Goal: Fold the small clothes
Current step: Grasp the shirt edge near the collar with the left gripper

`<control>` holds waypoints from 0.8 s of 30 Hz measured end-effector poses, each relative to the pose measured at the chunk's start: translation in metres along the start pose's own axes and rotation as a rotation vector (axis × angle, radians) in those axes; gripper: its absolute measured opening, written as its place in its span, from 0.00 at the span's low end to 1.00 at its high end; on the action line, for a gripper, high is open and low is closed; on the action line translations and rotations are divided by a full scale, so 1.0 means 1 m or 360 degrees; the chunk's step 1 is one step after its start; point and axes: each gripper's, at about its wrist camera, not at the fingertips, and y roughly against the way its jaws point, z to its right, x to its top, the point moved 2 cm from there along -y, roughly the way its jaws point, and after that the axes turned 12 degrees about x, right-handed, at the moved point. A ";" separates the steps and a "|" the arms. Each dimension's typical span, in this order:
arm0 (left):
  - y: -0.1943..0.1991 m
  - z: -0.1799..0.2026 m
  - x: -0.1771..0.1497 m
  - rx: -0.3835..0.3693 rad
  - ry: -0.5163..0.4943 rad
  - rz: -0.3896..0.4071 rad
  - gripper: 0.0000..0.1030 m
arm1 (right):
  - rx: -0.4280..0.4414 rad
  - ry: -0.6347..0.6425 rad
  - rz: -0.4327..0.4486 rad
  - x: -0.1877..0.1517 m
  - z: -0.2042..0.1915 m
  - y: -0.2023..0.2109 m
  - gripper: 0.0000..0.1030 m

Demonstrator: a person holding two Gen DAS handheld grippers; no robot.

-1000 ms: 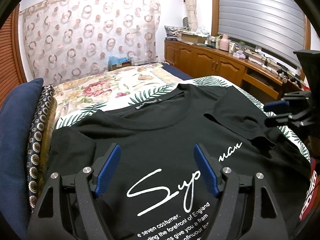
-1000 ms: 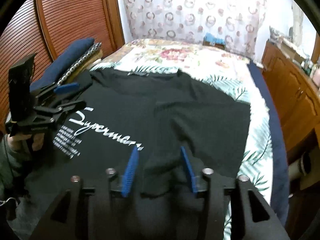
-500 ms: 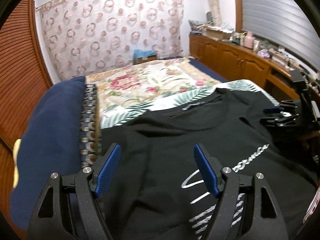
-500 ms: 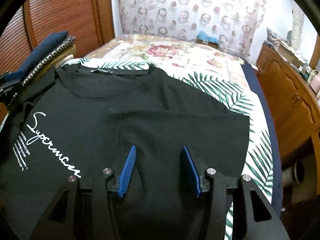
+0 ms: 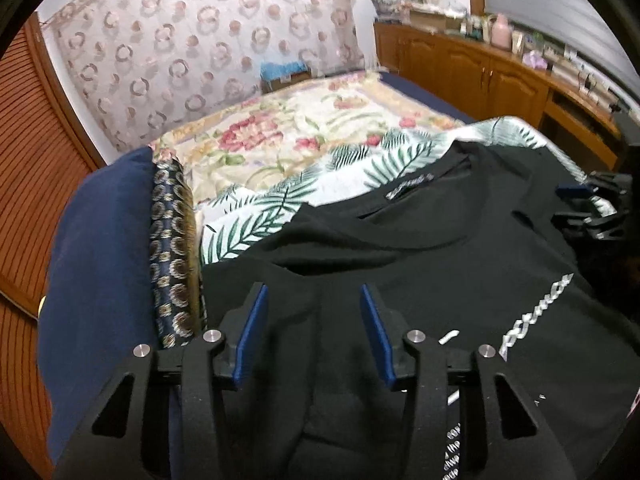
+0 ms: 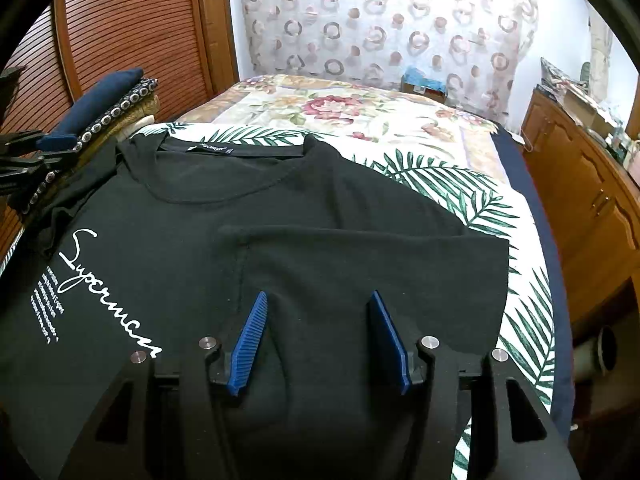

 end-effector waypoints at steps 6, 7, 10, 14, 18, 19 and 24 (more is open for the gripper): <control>-0.028 0.003 -0.005 0.0038 -0.0049 -0.0147 0.47 | -0.0008 0.0007 -0.0001 0.000 -0.001 0.000 0.55; -0.031 0.002 -0.007 0.0056 -0.0048 -0.0161 0.47 | -0.0008 0.0006 -0.0001 0.000 -0.001 0.000 0.55; -0.035 0.000 -0.010 0.0081 -0.0058 -0.0185 0.36 | -0.0008 0.0007 -0.0001 0.000 -0.001 0.000 0.55; -0.032 -0.002 -0.013 0.0080 -0.0069 -0.0178 0.06 | -0.0009 0.0008 -0.0001 0.000 -0.001 0.000 0.56; -0.007 -0.022 -0.008 0.0141 0.0004 -0.0058 0.04 | -0.0011 0.0009 -0.0001 0.000 -0.001 0.000 0.56; -0.001 -0.030 -0.006 0.0143 0.0038 -0.0030 0.04 | -0.0012 0.0010 -0.0002 0.000 -0.002 0.000 0.56; 0.020 -0.066 -0.004 0.0189 0.0192 0.0071 0.04 | -0.0012 0.0010 -0.0002 0.000 -0.001 0.000 0.56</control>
